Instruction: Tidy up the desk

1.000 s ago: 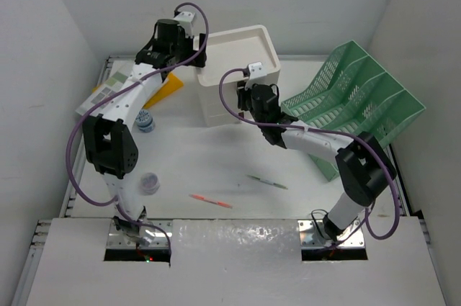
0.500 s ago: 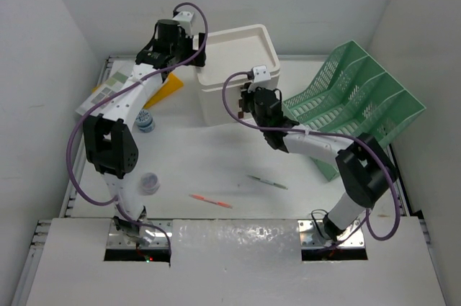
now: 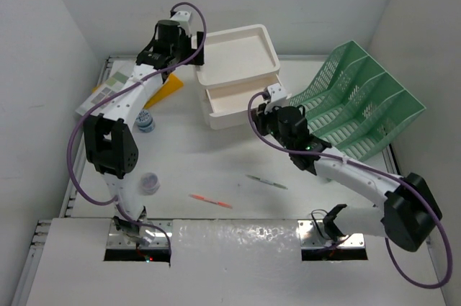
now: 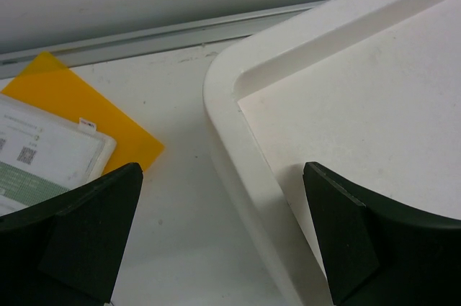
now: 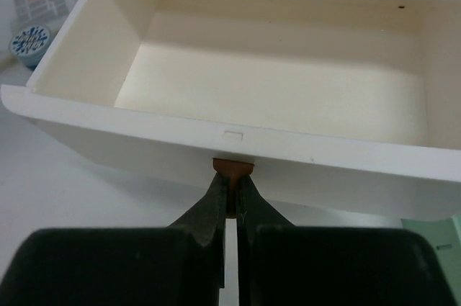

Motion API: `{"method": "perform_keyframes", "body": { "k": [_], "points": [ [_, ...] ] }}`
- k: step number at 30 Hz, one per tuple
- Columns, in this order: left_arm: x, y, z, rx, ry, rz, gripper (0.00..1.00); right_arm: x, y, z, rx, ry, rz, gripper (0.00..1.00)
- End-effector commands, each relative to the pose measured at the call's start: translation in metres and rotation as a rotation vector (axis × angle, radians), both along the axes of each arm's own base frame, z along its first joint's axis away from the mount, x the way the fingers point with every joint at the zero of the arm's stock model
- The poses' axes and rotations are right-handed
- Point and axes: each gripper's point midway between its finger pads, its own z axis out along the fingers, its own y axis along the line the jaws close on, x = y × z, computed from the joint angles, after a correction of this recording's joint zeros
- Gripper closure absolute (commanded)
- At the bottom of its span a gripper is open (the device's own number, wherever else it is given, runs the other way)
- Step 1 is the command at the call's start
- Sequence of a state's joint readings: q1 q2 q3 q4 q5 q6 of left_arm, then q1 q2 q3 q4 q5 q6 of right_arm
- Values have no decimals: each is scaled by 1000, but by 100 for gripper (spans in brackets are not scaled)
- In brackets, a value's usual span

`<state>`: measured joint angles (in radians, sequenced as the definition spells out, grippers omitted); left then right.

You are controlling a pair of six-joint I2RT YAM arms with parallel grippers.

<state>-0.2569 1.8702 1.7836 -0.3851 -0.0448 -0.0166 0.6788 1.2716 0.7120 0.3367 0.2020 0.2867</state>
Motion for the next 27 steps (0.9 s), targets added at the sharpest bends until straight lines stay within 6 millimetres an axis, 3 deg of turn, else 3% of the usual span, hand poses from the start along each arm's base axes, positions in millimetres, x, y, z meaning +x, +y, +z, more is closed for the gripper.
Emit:
{"method": "perform_keyframes", "body": {
  "k": [1, 2, 5, 6, 9, 14, 18, 21, 25, 27],
  "points": [
    [3, -5, 15, -12, -55, 6, 7, -19, 2, 7, 6, 22, 63, 100],
    [4, -4, 15, -10, -54, 8, 7, -22, 3, 7, -9, 23, 80, 99],
    [4, -3, 16, -11, -55, 13, 7, -27, 0, 12, -56, 32, 103, 65],
    [3, -4, 16, -10, -49, 9, 7, -29, -1, 13, -76, 46, 114, 49],
    [-1, -4, 24, 2, -47, -7, 6, -38, -1, 19, -105, 56, 163, 34],
    [-17, 2, 64, 67, -109, -54, 0, -58, 5, 30, -93, 44, 268, 26],
    [-47, 17, 96, 152, -141, -82, 1, -71, 6, 33, -86, 40, 325, 24],
    [-75, 32, 106, 218, -124, -91, 0, -79, 7, 37, -82, 37, 359, 24],
    [-120, 60, 100, 295, -74, -112, 0, -90, 7, 34, -80, 46, 401, 24],
    [-145, 90, 101, 346, -56, -90, 1, -93, 5, 33, -86, 44, 407, 23]
  ]
}}
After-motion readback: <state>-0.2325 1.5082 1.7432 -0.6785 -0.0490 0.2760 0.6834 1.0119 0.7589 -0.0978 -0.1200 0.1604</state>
